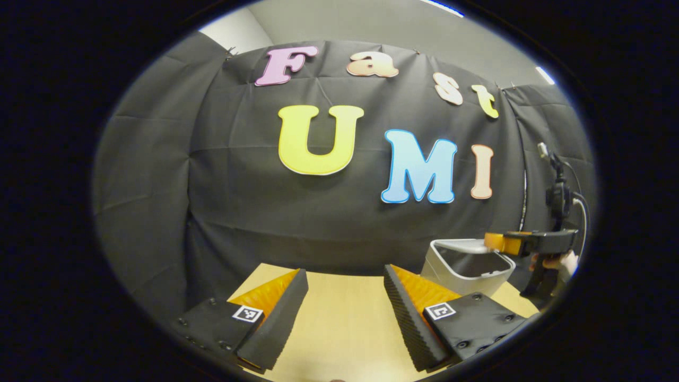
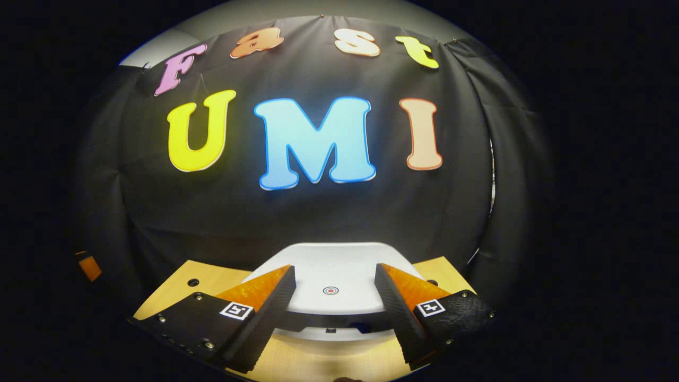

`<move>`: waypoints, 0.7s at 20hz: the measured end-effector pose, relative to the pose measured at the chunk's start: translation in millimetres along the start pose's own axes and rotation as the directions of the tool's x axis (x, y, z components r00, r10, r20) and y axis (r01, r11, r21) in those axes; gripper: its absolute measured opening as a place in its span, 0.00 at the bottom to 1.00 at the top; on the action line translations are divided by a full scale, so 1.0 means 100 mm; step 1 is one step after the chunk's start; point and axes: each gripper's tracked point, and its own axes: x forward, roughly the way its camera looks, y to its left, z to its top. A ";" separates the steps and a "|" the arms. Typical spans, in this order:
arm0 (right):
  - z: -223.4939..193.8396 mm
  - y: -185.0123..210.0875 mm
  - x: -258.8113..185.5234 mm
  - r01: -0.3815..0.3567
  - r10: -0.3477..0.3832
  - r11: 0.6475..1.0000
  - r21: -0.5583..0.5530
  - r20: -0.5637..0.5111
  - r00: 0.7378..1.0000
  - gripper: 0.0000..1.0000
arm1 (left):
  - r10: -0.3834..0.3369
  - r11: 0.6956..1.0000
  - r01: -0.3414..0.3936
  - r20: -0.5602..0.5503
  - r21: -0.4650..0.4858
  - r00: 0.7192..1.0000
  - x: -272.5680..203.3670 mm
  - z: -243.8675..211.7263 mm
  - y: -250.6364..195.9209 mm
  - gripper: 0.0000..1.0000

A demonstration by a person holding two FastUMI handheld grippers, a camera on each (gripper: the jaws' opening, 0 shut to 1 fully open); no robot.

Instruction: Press the lid of the desktop garbage bin to open it, pick up the crumpled paper on the desktop and throw it into the bin, then pick up the pop can on the desktop and drop it into the bin, and finally close the garbage bin lid.

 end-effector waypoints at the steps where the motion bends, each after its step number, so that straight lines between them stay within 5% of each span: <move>1: -0.04 0.00 0.01 0.000 0.000 1.000 -0.005 -0.007 1.000 0.96 | 0.002 1.000 -0.002 0.001 -0.002 1.000 -0.01 0.00 0.00 1.00; 14: -0.28 0.00 0.03 0.003 -0.004 0.999 -0.050 -0.023 1.000 0.96 | 0.033 0.998 -0.033 -0.011 -0.047 0.999 -0.08 -0.15 0.07 1.00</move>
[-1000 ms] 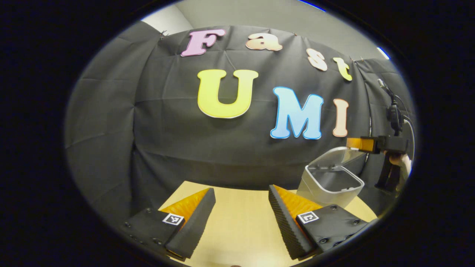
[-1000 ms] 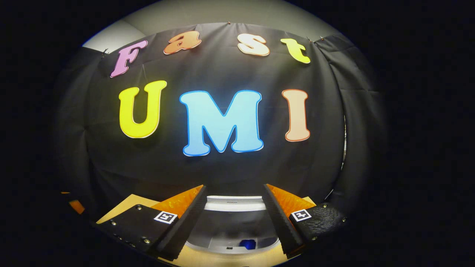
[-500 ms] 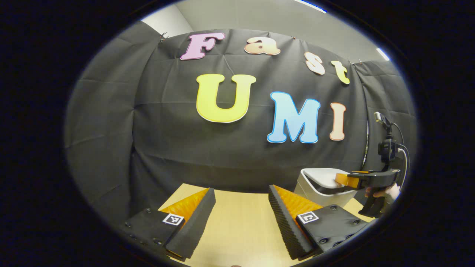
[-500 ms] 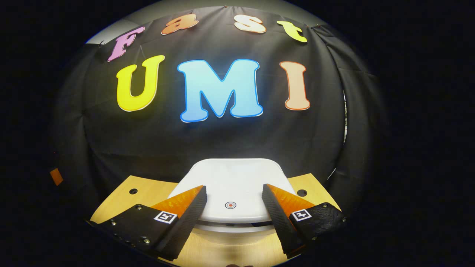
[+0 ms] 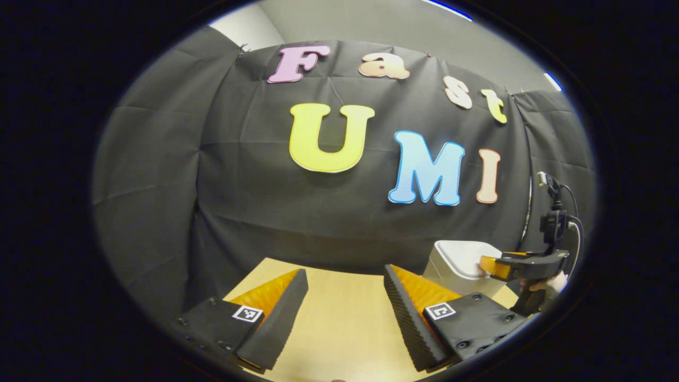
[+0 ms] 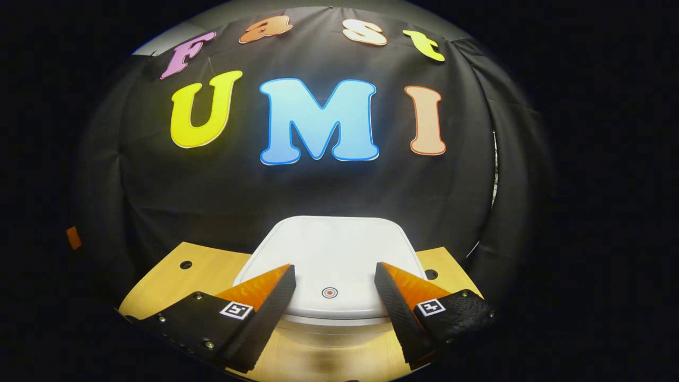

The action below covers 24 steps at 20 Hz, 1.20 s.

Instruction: Press the lid of the desktop garbage bin to open it, pick up the crumpled paper on the desktop and throw it into the bin, then pick up the pop can on the desktop and drop it into the bin, and finally close the garbage bin lid.

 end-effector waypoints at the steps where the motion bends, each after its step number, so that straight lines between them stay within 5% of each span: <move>1: -0.01 0.00 0.00 0.000 0.000 1.000 0.005 0.003 1.000 0.96 | -0.003 1.000 0.003 -0.003 -0.004 1.000 0.01 -0.02 -0.01 0.89; 2: -0.02 0.00 0.00 0.000 0.000 1.000 0.010 0.009 1.000 0.96 | -0.004 1.000 0.004 -0.005 -0.006 1.000 0.03 -0.04 -0.02 1.00; 24: -0.10 -0.01 0.00 -0.017 0.017 1.000 0.008 0.075 0.997 0.97 | -0.105 0.994 0.105 -0.006 0.021 0.994 0.17 -0.04 -0.52 1.00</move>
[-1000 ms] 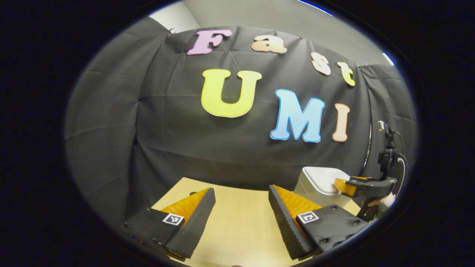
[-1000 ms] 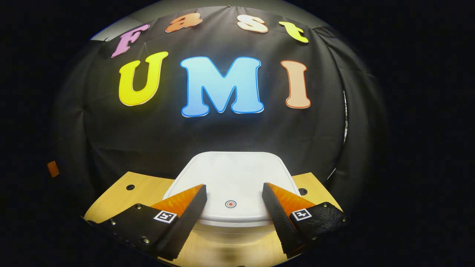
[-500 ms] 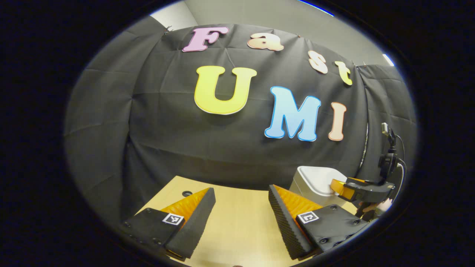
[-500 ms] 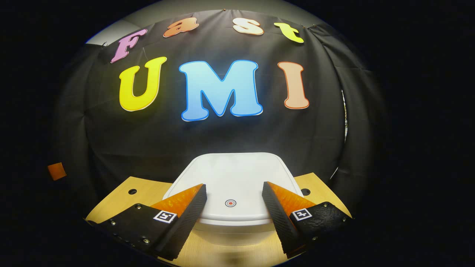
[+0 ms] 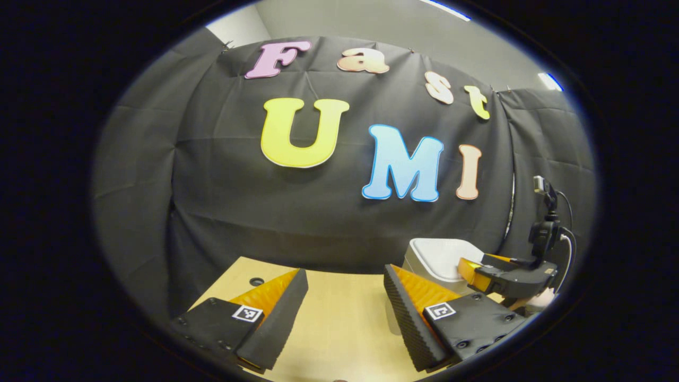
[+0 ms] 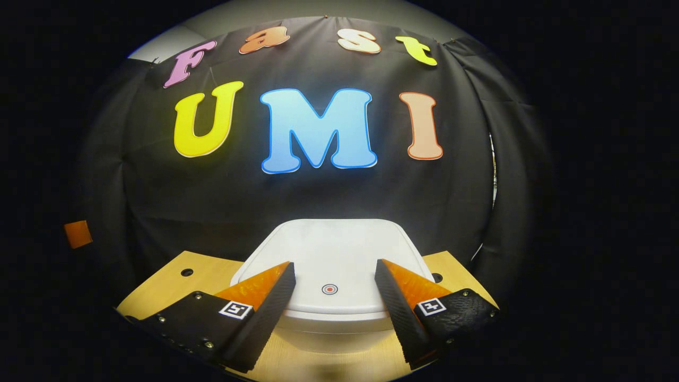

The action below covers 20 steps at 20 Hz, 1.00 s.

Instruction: Press the lid of the desktop garbage bin to open it, pick up the crumpled paper on the desktop and throw it into the bin, then pick up the pop can on the desktop and drop it into the bin, and finally close the garbage bin lid.

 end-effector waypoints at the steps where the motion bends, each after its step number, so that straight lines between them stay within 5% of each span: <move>1: 0.00 0.00 0.00 0.000 0.000 1.000 -0.002 -0.005 1.000 0.98 | 0.000 1.000 0.000 0.000 -0.001 1.000 0.00 0.00 0.00 1.00; 20: 0.18 -0.05 -0.20 0.019 -0.018 1.000 -0.011 0.034 0.999 0.96 | 0.020 0.999 -0.021 0.022 0.031 1.000 -0.09 0.13 0.12 0.95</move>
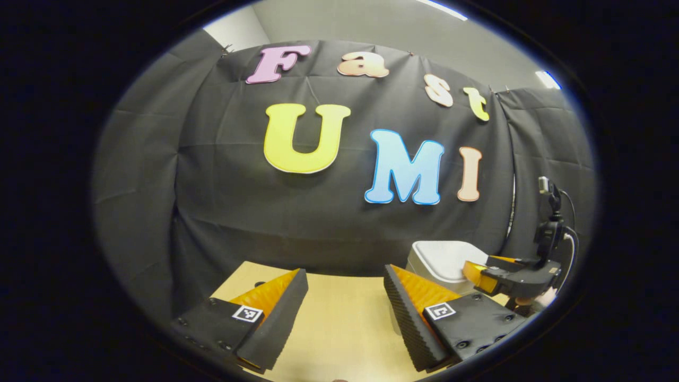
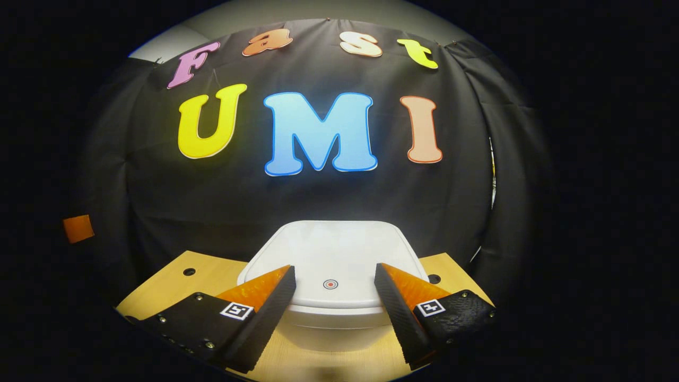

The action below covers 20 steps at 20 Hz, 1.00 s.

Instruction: Press the lid of the desktop garbage bin to open it, pick up the crumpled paper on the desktop and throw it into the bin, then pick up the pop can on the desktop and drop it into the bin, and finally close the garbage bin lid.

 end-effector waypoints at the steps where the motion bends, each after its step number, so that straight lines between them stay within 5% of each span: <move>1: 0.12 -0.01 -0.04 0.004 -0.004 1.000 -0.002 0.039 0.999 0.96 | 0.004 1.000 -0.004 0.006 0.009 1.000 0.00 0.03 0.02 0.95; 9: 0.91 -0.06 -0.55 0.042 -0.044 0.999 0.013 0.242 0.969 0.96 | 0.030 0.997 -0.033 0.052 0.063 0.998 0.09 0.25 0.16 1.00; 11: 1.01 -0.04 -0.66 0.037 -0.039 0.999 0.012 0.271 0.962 1.00 | 0.035 0.996 -0.040 0.062 0.082 0.997 0.08 0.32 0.18 1.00; 12: 1.06 -0.04 -0.73 0.035 -0.035 0.999 0.003 0.291 0.956 0.95 | 0.033 0.996 -0.039 0.067 0.080 0.997 0.06 0.35 0.18 0.89; 14: 1.14 -0.03 -0.83 0.032 -0.025 0.999 -0.015 0.321 0.947 0.96 | 0.029 0.997 -0.035 0.076 0.075 0.997 0.03 0.41 0.16 1.00; 20: 1.15 0.03 -0.96 0.030 -0.009 0.998 -0.059 0.333 0.943 0.96 | 0.033 0.997 -0.042 0.140 0.064 0.990 -0.13 0.73 0.17 1.00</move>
